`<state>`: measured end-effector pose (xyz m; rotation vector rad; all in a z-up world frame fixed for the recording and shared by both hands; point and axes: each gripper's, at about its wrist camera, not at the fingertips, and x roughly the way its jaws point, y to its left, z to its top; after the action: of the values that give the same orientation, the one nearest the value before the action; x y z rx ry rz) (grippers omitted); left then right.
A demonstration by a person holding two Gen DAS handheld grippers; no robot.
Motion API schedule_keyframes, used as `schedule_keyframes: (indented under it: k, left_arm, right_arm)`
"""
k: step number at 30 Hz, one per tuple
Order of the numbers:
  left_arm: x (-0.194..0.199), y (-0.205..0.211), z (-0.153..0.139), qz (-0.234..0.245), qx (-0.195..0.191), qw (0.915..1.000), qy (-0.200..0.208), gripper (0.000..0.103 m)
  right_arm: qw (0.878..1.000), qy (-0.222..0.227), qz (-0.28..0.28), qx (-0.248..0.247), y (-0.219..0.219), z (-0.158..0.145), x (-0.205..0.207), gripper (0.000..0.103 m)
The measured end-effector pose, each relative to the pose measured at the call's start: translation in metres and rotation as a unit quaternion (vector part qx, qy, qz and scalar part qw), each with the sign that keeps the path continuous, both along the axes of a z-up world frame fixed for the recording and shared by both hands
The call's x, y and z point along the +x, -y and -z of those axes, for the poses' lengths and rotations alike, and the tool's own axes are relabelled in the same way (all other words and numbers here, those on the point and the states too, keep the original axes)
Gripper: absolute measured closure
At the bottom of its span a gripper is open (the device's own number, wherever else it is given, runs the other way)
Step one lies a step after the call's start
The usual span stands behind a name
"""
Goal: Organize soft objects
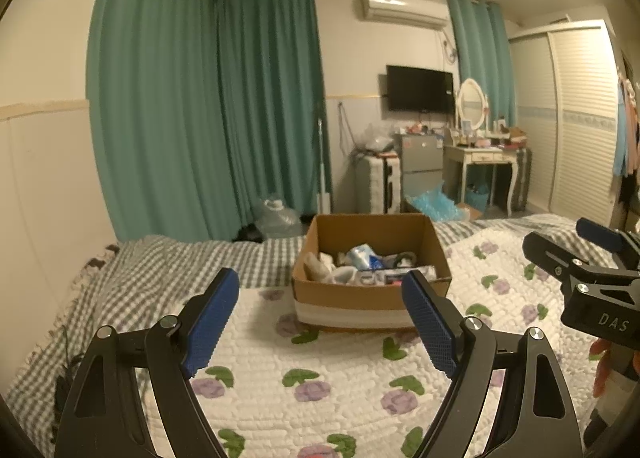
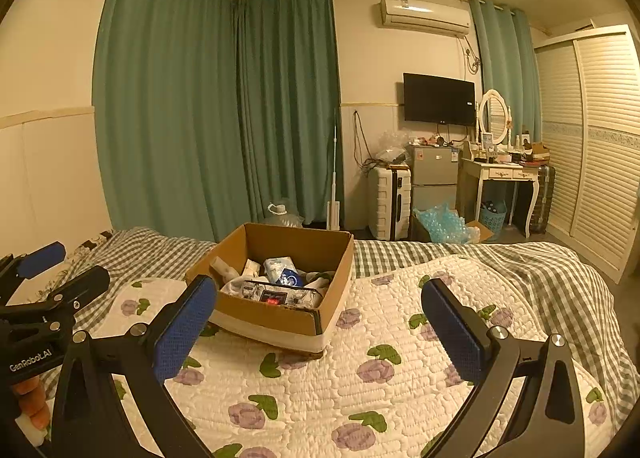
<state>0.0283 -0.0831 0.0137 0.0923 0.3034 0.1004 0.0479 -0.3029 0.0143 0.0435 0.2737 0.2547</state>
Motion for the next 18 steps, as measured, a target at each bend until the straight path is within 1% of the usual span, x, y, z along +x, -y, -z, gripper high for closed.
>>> schedule_keyframes:
  k: [18]
  left_arm:
    - [-0.0031,0.0006,0.0041,0.005,0.004,0.9999,-0.009,0.018]
  right_arm:
    - [1.0,-0.006,-0.001,-0.005,0.0014,0.0056,0.0021,0.0]
